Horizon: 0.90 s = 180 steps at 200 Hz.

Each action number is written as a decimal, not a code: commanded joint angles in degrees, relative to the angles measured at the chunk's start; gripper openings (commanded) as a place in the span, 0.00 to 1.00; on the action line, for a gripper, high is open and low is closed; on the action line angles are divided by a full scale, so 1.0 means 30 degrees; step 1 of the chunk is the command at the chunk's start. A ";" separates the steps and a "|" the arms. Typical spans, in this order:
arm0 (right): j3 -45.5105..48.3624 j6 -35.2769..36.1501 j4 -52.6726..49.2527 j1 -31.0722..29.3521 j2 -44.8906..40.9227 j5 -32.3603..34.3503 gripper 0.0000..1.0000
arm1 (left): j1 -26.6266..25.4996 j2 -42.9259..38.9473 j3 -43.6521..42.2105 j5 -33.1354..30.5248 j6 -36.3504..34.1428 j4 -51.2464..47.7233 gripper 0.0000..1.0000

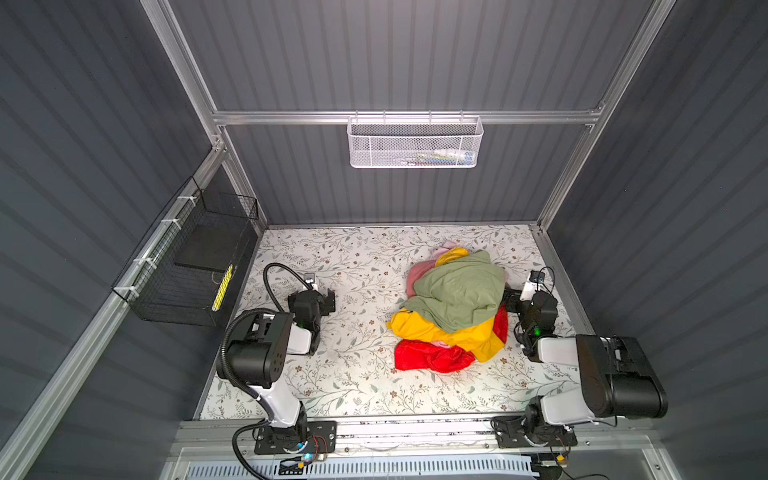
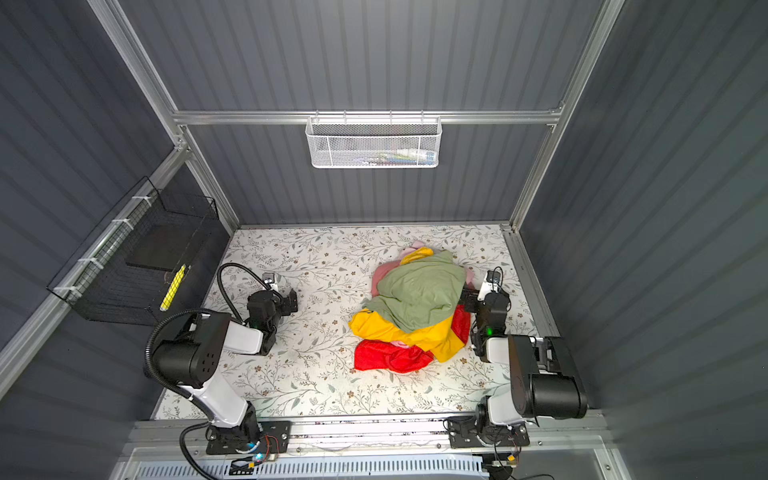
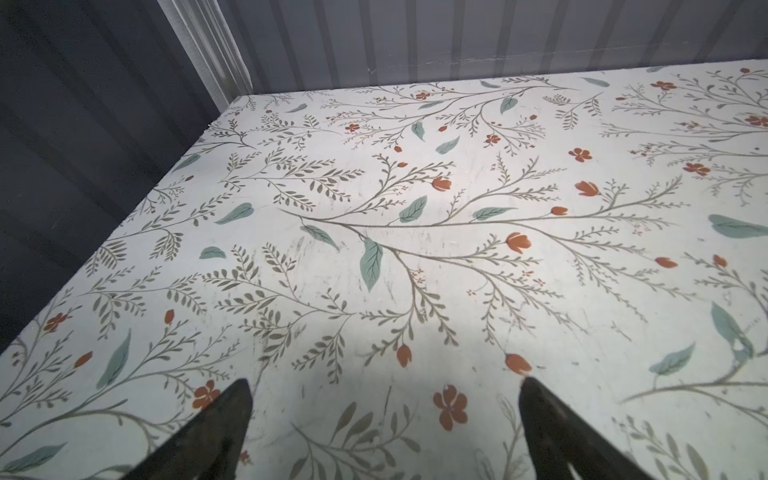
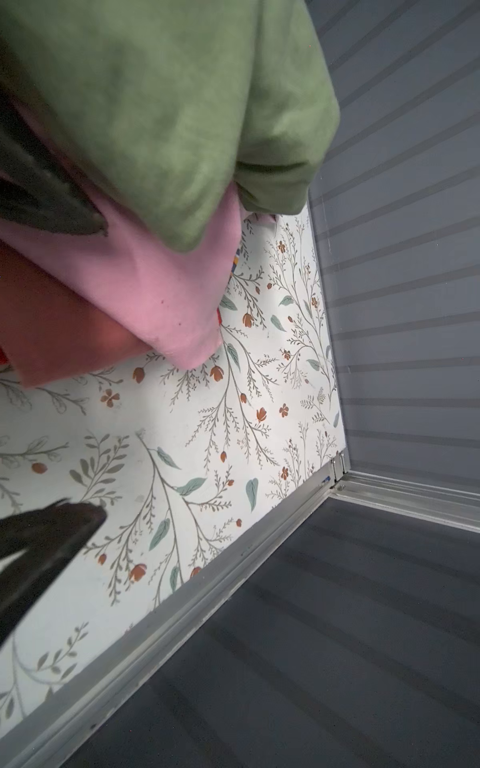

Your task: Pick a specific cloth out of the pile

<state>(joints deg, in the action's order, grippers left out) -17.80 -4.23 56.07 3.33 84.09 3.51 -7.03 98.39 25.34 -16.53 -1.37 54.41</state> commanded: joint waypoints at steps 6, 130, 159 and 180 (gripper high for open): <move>-0.0153 0.0059 0.0150 0.0046 -0.0174 -0.0238 0.99 | 0.0145 -0.0019 0.0208 0.0345 -0.0303 -0.0003 1.00; -0.0143 0.0062 0.0179 0.0061 -0.0155 -0.0245 0.99 | 0.0790 -0.0010 0.0693 0.1586 0.0045 -0.0970 1.00; -0.0159 0.0062 0.0178 0.0061 -0.0170 -0.0259 0.99 | 0.0789 -0.0017 0.0672 0.1586 0.0045 -0.0970 1.00; -0.0156 0.0062 0.0201 0.0051 -0.0151 -0.0246 0.99 | 0.0790 -0.0013 0.0664 0.1614 0.0045 -0.0970 1.00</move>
<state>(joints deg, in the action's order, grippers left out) -17.80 -4.25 56.07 3.36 84.09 2.96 -4.78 98.39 26.33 -12.34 -1.32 51.62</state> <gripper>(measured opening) 0.991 0.999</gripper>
